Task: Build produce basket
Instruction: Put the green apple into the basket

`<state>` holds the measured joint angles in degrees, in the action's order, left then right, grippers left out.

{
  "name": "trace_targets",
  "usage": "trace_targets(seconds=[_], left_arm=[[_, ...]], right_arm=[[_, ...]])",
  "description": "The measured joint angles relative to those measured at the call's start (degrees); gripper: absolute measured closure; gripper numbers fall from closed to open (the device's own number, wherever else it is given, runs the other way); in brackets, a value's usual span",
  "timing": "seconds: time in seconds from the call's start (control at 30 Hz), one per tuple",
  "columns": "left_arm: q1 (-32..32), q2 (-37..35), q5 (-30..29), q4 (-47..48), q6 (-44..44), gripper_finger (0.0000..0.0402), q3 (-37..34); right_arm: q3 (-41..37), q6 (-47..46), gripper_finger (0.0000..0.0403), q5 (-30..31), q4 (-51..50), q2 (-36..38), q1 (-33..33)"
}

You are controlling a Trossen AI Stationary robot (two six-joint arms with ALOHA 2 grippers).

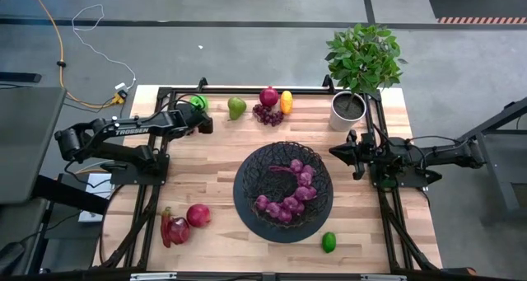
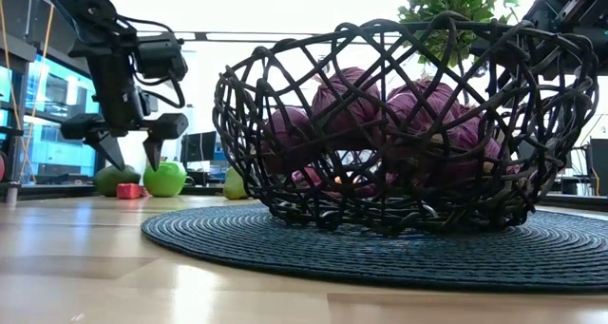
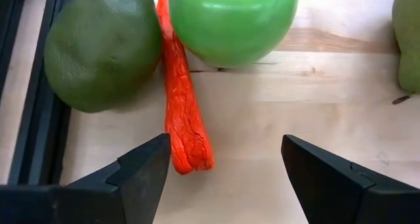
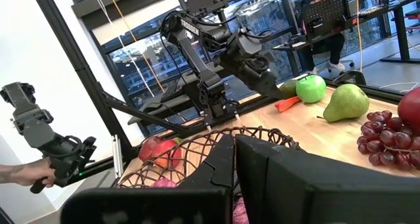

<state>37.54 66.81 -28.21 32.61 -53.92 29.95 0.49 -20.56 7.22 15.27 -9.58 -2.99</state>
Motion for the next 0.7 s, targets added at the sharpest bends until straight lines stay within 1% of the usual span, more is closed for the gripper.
trace_targets(seconds=[0.27, 0.37, 0.5, 0.7], left_arm=[[0.0, 0.0, -0.7, -1.56, -0.23, 0.0118, 0.02], [0.0, -0.84, -0.06, -1.57, -0.65, 0.0109, 0.02], [0.0, -3.08, -0.48, -1.58, 2.2, 0.0082, 0.02], [1.19, -6.24, -1.33, -1.88, 5.27, 0.0021, 0.02]], right_arm=[[0.0, 0.0, 0.0403, 0.0, 0.0, 0.0, 0.01], [0.0, 0.0, 0.0403, 0.0, 0.0, 0.0, 0.01], [0.0, 0.0, 0.0403, -0.02, -0.01, 0.0, 0.01], [0.0, 0.0, 0.0403, -0.02, 0.0, 0.0, 0.01]])
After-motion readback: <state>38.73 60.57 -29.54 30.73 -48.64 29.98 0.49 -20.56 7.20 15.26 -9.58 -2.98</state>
